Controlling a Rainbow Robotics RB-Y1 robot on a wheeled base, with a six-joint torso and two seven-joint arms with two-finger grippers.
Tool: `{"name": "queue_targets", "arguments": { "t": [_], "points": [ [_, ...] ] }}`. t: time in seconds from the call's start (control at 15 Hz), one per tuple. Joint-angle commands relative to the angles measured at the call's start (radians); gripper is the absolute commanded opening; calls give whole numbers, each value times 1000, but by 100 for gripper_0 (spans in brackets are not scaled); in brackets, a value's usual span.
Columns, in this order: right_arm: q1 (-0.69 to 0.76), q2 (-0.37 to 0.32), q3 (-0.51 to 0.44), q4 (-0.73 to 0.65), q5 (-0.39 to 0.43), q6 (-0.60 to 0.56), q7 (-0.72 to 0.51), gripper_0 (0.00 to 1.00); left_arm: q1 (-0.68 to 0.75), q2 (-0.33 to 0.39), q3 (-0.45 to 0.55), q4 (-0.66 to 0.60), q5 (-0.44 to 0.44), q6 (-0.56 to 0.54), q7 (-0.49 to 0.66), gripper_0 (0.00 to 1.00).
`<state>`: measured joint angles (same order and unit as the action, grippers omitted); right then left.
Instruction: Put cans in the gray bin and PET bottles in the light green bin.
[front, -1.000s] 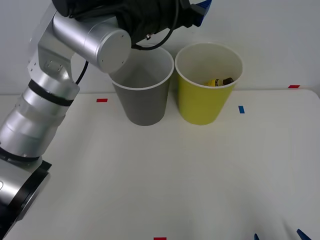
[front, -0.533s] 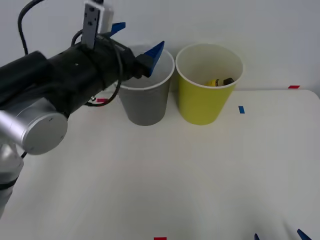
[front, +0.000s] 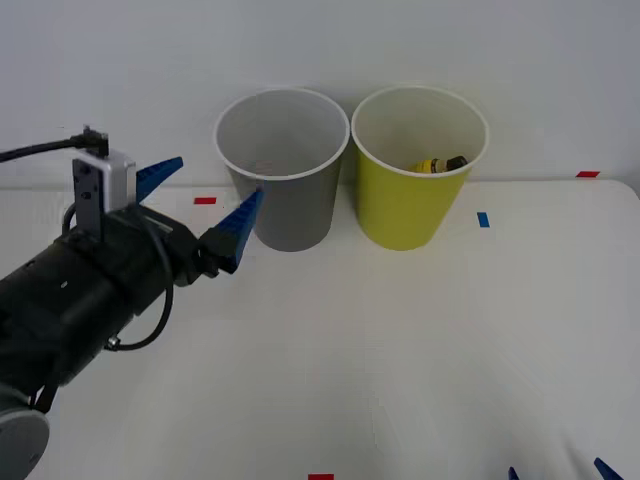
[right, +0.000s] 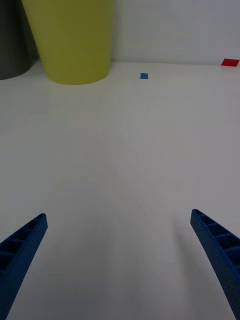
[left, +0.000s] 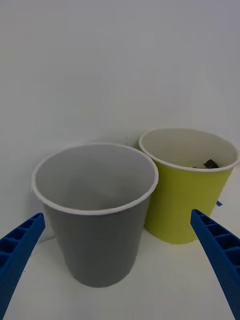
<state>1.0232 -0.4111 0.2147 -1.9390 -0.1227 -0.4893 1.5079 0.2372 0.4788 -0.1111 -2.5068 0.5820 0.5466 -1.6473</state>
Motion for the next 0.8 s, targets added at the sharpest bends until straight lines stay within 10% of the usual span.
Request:
{"name": "queue_targets", "arguments": {
  "t": [0.07,0.8],
  "points": [
    [0,0,0,0,0,0,0,100,154,-8,-61,-7,-13,-108,-16,100],
    [0,0,0,0,0,0,0,100,323,-11,-121,49,53,-235,-69,100]
  ]
}}
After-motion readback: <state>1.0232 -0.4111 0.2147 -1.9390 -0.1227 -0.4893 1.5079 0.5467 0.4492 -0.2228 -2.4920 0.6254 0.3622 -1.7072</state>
